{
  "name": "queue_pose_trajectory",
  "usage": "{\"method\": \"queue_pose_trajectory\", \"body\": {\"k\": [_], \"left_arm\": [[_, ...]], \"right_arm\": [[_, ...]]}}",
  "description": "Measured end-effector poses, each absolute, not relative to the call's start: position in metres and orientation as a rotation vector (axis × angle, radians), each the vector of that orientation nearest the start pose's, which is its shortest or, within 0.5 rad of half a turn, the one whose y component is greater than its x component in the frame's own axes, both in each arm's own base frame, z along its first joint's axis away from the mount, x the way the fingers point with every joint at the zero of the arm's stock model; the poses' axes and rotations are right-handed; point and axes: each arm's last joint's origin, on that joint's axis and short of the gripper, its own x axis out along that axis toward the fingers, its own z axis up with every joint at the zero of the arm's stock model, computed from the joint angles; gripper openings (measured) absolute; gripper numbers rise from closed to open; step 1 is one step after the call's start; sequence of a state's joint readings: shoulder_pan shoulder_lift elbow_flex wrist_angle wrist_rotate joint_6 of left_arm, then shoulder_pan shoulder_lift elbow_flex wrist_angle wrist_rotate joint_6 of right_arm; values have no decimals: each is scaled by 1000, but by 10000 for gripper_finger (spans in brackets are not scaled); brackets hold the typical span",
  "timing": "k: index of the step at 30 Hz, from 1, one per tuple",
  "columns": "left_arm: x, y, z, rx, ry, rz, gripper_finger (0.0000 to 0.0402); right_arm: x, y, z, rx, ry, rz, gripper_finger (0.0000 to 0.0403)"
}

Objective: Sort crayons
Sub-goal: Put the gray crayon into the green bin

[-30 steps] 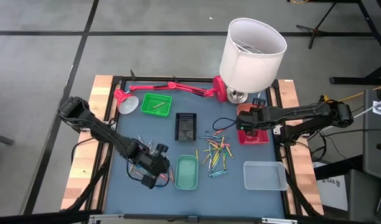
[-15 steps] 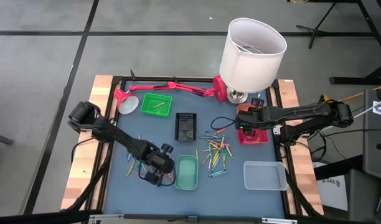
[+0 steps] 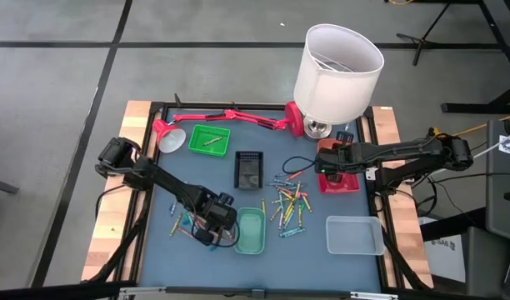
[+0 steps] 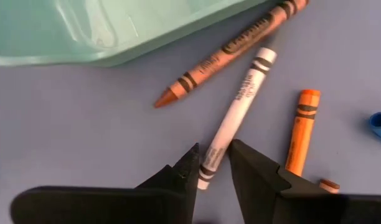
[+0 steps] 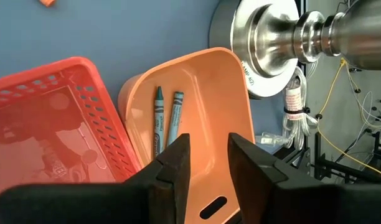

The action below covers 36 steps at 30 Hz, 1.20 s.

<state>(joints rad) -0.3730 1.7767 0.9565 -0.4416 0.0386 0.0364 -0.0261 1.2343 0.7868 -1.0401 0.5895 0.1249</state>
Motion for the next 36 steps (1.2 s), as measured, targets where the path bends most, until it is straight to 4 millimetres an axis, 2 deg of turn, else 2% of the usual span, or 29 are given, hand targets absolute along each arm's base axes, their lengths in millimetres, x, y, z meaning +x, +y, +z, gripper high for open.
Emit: {"method": "queue_pose_trajectory", "body": {"k": [12, 25, 36], "left_arm": [[292, -115, 133, 242, 1246, -378, 6], [283, -112, 157, 234, 1205, -365, 6], [263, -103, 197, 138, 1167, -231, 6]], "right_arm": [[187, -20, 209, -301, 1413, -564, 106], [187, -19, 208, -260, 1420, -522, 106], [194, -18, 208, -211, 1360, -493, 106]]}}
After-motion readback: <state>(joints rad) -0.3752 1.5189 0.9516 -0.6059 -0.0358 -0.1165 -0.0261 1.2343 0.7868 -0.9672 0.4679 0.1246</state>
